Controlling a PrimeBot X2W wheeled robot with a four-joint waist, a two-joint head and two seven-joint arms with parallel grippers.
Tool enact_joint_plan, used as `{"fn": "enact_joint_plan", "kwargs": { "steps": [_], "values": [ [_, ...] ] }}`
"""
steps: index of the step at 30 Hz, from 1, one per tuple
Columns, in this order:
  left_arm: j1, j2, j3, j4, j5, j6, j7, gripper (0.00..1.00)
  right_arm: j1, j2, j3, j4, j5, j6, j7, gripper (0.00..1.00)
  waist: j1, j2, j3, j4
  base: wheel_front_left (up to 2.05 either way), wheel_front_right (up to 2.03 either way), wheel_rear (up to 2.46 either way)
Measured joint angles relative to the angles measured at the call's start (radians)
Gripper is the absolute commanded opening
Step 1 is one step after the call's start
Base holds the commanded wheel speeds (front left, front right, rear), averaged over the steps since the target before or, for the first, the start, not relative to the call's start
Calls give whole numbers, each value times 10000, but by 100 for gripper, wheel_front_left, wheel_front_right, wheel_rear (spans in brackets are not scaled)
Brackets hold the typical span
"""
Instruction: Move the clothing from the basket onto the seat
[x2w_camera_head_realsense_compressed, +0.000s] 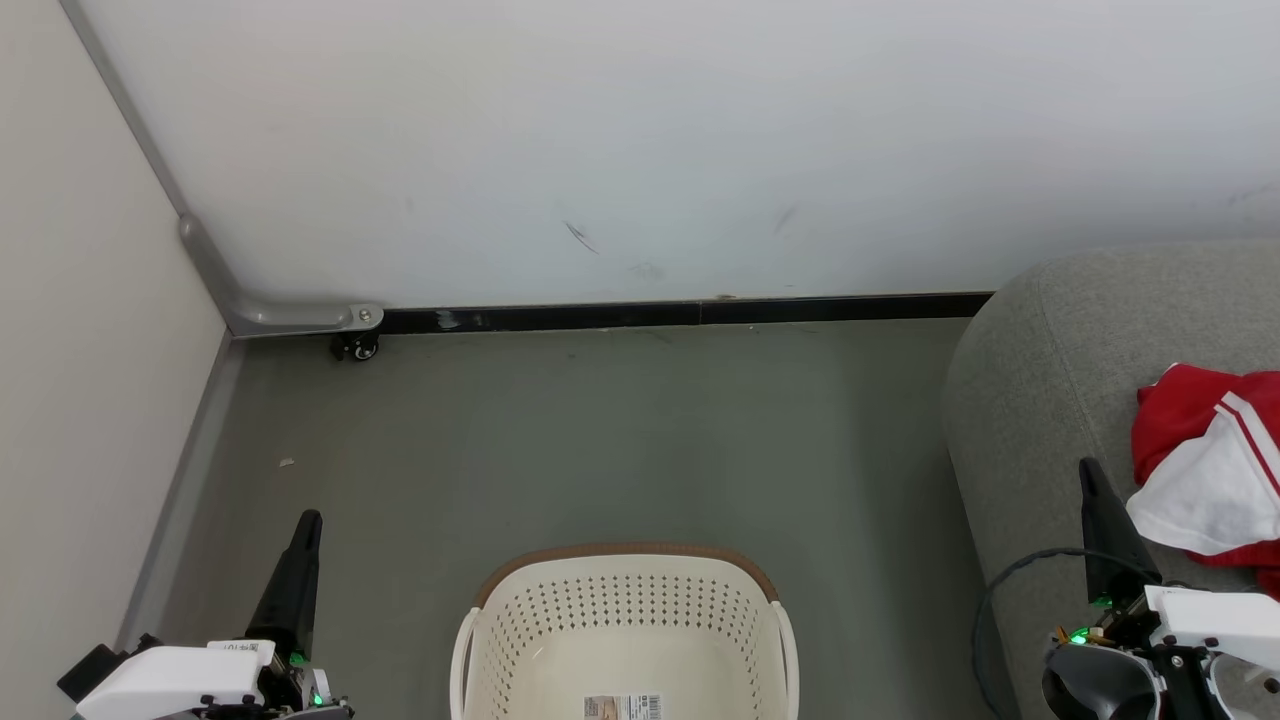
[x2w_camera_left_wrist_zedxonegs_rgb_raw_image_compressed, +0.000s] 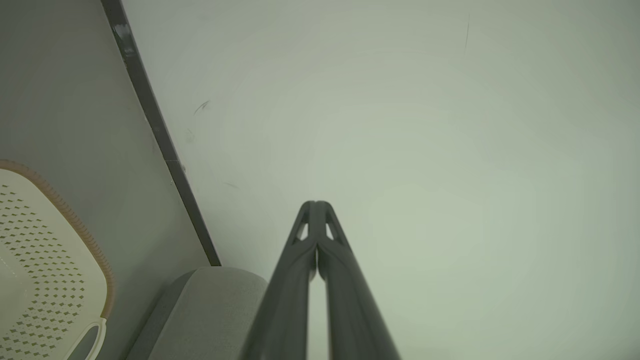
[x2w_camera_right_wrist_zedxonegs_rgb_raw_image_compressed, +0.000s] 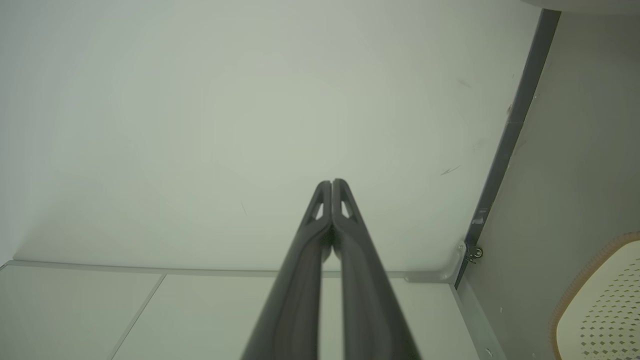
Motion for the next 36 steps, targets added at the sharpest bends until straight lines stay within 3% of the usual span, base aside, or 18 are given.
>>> {"fn": "enact_joint_plan", "kwargs": {
  "steps": [36],
  "values": [
    [-10,-2,0,29,0,0,0,0,-2,10,-59,21,-17,0,58,0,-2,0,0,-1,0,0,0]
  ]
}}
